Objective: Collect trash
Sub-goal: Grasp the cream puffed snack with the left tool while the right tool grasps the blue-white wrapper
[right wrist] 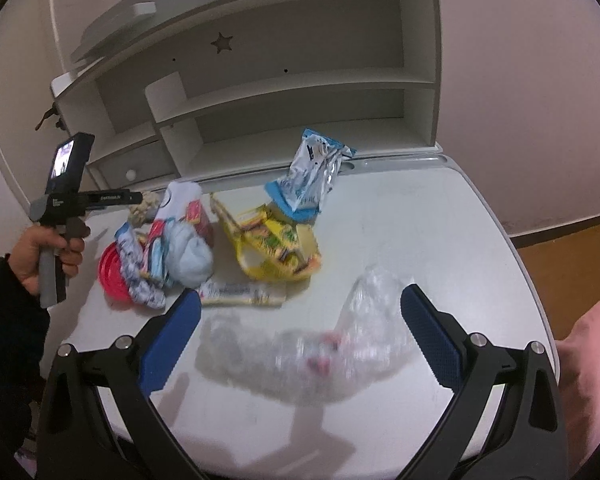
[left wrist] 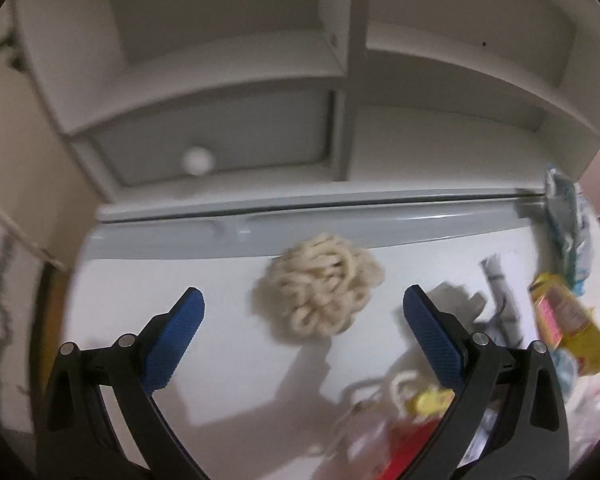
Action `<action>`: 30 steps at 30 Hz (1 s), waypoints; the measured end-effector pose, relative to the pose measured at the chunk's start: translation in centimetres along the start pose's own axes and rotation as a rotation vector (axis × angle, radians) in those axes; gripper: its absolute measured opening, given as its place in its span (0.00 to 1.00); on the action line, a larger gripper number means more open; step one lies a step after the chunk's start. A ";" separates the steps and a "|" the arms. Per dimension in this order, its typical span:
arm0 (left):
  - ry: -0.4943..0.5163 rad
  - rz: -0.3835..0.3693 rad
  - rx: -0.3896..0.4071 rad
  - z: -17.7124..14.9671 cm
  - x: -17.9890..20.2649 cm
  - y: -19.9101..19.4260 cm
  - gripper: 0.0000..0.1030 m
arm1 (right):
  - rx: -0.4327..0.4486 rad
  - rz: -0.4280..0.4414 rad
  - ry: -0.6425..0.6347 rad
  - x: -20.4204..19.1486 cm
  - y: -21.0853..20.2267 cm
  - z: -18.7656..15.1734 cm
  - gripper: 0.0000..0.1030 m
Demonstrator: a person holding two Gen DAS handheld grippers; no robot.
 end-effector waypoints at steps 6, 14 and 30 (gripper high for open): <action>-0.006 0.031 -0.038 1.1 -0.4 2.4 0.94 | -0.066 -0.007 -0.024 -0.7 2.8 5.7 0.94; -0.005 -0.005 -0.040 1.3 -1.5 3.0 0.32 | -0.113 -0.002 -0.043 -2.1 6.4 11.6 0.94; 0.128 -0.070 0.186 -5.0 6.0 -10.9 0.31 | -0.331 -0.013 0.122 2.0 15.7 15.4 0.30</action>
Point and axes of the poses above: each gripper's, at about its wrist camera, not at the fingertips, and y roughly the way its jaws point, x to its right, z to its top, the point moved 6 cm from there along y, roughly the way its jaws point, and after that the axes turned 13 degrees about -x, right-handed, at the moved point
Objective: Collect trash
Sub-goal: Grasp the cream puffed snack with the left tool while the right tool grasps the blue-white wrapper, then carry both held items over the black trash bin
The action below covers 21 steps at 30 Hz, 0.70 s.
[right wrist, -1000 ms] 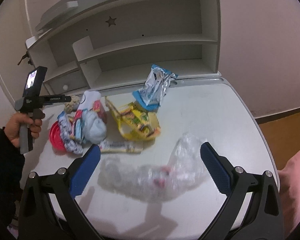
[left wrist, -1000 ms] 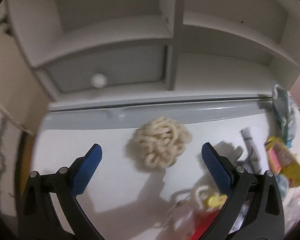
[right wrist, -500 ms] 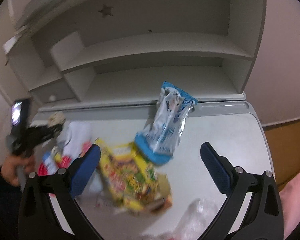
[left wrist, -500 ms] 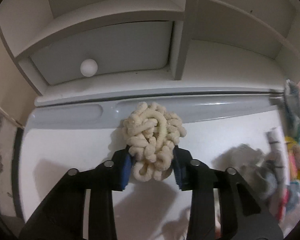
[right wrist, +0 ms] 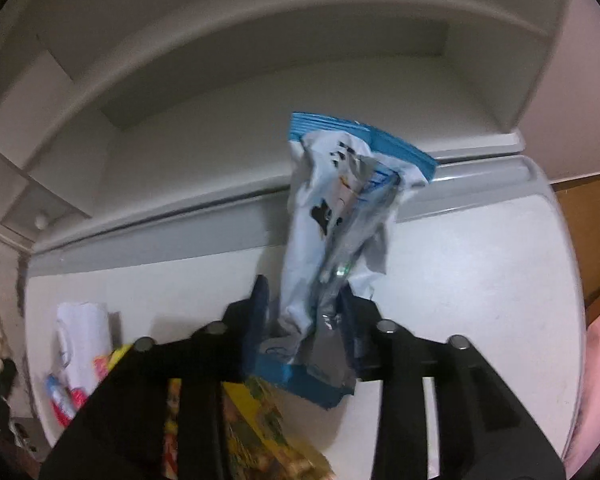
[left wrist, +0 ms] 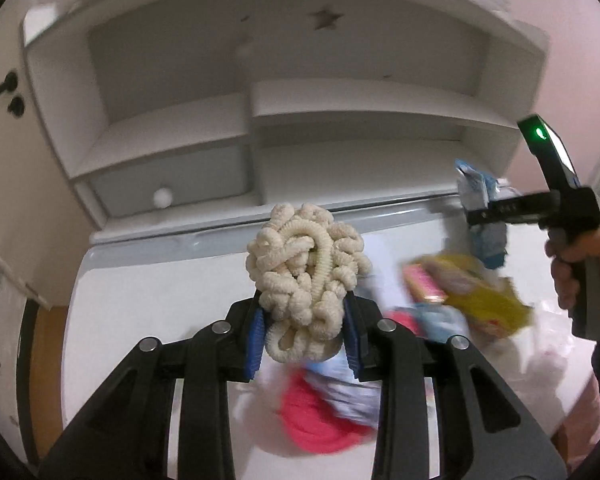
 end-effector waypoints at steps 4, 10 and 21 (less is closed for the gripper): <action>0.086 -0.058 0.043 -0.3 7.0 -1.0 0.31 | 0.147 0.016 -0.021 4.0 -7.3 -3.4 0.29; 0.281 -0.240 0.083 -2.1 21.0 -2.9 0.31 | 0.323 -0.135 0.126 18.5 -14.9 -15.3 0.29; 0.727 -0.566 -0.031 -14.4 50.2 -1.0 0.31 | 0.228 -0.301 0.600 42.4 -10.5 -40.1 0.29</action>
Point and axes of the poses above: each gripper's, at about its wrist camera, not at the fingertips, and y roughly the way its jaws point, x to its right, z to its top, the point moved 6 cm from there along y, roughly the way its jaws point, and after that the axes turned 13 degrees about -x, right-handed, at the moved point
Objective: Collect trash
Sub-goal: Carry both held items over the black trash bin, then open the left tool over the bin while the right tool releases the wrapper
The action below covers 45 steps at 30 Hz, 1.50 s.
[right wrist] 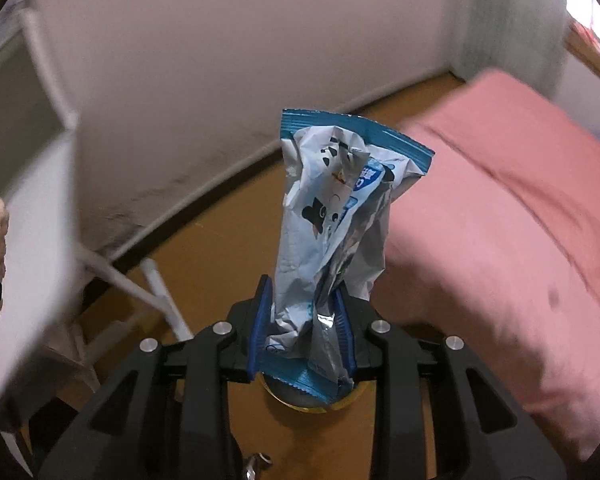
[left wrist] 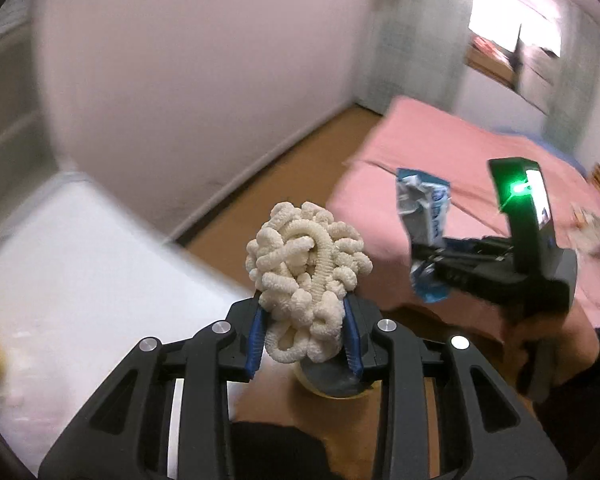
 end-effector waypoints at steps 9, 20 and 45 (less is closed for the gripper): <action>0.090 -0.043 -0.276 -2.1 7.9 18.3 0.31 | -0.153 0.042 0.158 5.4 8.7 -6.3 0.27; 0.060 -0.028 -0.449 -5.7 8.0 28.7 0.32 | -0.245 0.091 0.154 4.5 15.9 -7.7 0.20; 0.088 -0.075 -0.327 -6.4 8.4 21.0 0.66 | -0.315 0.126 0.188 5.0 19.8 -6.9 0.20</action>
Point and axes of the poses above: each gripper's, at about its wrist camera, not at the fingertips, and y roughly the way its jaws point, x to its right, z to its top, the point moved 6 cm from there along y, roughly the way its jaws point, and after that the axes turned 13 degrees about -x, right-handed, at the moved point
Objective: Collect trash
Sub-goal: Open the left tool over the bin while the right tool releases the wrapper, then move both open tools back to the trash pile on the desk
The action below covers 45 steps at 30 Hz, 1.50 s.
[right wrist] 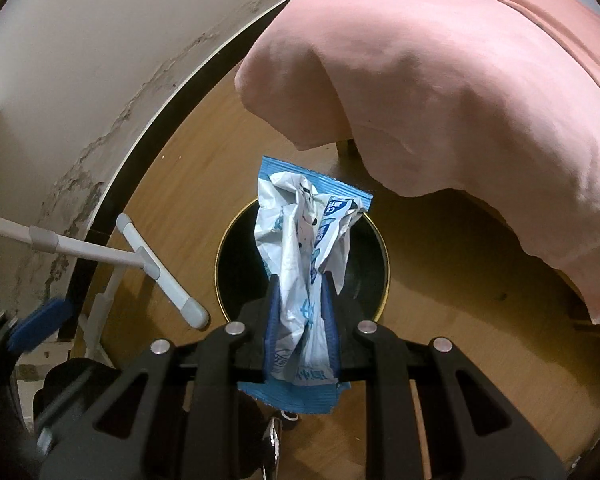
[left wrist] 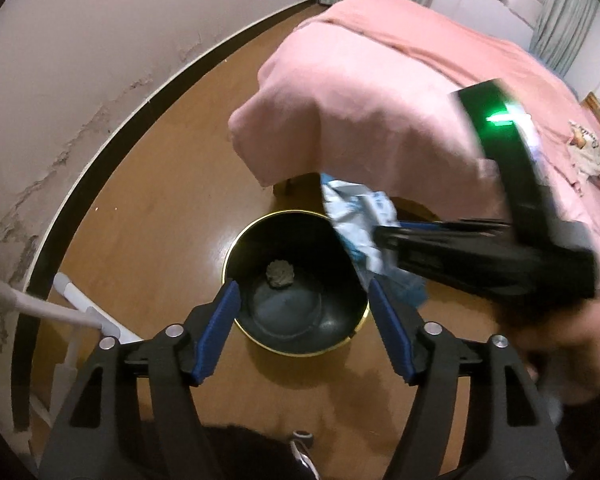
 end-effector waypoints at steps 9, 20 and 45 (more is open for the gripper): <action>0.011 0.019 0.091 -1.9 0.7 -8.3 0.78 | 0.049 -0.021 -0.031 -2.2 -1.6 0.1 0.64; -0.114 0.058 0.283 -10.1 -5.1 -22.7 0.88 | 0.274 0.048 -0.270 -14.5 -15.8 -3.6 0.64; -1.107 0.450 0.384 -48.0 -35.3 -39.6 0.89 | 0.108 0.290 -1.381 -63.8 -16.4 -32.0 0.54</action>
Point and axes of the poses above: each gripper's, at about its wrist camera, not at the fingertips, and y roughly the way its jaws point, x to its right, z to its top, the point moved 6 cm from there along y, roughly the way its jaws point, and after that the axes turned 13 degrees about -x, right-handed, at the moved point
